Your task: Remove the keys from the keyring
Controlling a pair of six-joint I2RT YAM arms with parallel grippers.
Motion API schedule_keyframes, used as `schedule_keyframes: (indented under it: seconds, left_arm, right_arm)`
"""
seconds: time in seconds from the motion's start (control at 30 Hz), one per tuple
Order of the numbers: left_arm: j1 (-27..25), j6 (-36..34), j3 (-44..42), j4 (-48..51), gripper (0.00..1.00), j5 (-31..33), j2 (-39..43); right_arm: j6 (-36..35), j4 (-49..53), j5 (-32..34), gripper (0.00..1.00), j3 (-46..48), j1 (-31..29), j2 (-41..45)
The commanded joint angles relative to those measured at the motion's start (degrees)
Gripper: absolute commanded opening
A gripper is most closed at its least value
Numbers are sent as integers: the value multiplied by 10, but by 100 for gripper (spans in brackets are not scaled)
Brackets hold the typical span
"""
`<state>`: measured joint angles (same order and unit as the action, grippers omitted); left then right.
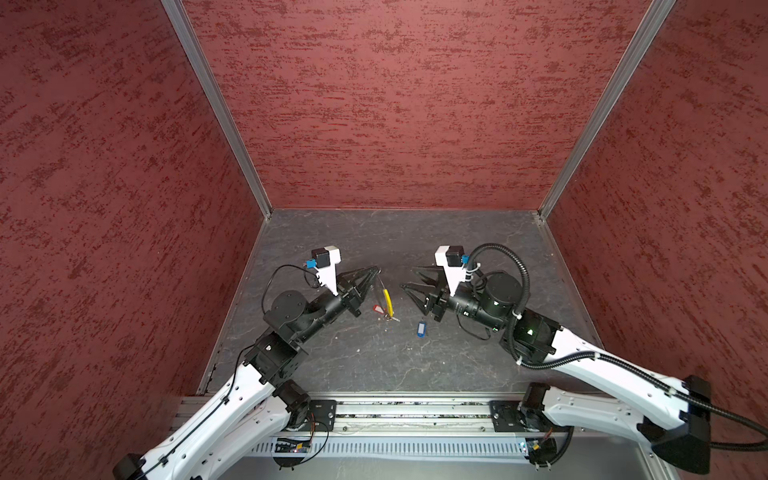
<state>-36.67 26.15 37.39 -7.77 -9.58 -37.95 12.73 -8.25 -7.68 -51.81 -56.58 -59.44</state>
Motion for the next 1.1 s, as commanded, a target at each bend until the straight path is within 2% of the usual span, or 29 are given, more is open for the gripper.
schedule_keyframes:
  seconds: [0.0,0.13,0.23,0.37,0.57,0.6,0.63,0.67,0.77,0.8,0.9,1.07]
  left_arm:
    - [-4,3,20,-5,0,33,-5]
    - [-3,9,24,-11,0,22,-15]
    - [-4,9,24,-12,0,18,-16]
    - [-4,9,23,-9,0,21,-13]
    - [-4,10,22,-8,0,22,-16]
    - [-4,11,22,-7,5,25,-15]
    - [-4,11,21,-6,21,26,-14]
    - [-4,12,20,-6,42,29,-12]
    - [-4,9,16,-6,82,33,-2]
    - [-4,9,16,-4,100,37,1]
    - [-4,2,17,2,99,40,12]
    - [-4,-2,10,4,99,44,27]
  right_arm:
    - [-33,-12,10,59,-26,-26,-27]
    - [-42,1,33,58,-46,-31,-74]
    - [-41,4,29,53,-55,-31,-94]
    - [-35,6,28,26,-51,-31,-102]
    - [-26,5,34,0,-40,-29,-104]
    - [-25,5,34,0,-38,-28,-103]
    - [-23,6,35,0,-35,-26,-101]
    - [-19,8,37,0,-32,-22,-98]
    - [-5,14,26,0,-19,-1,-90]
    - [1,15,20,0,-13,5,-87]
    - [34,16,-9,0,21,47,-78]
    - [110,-11,-47,0,130,152,-51]
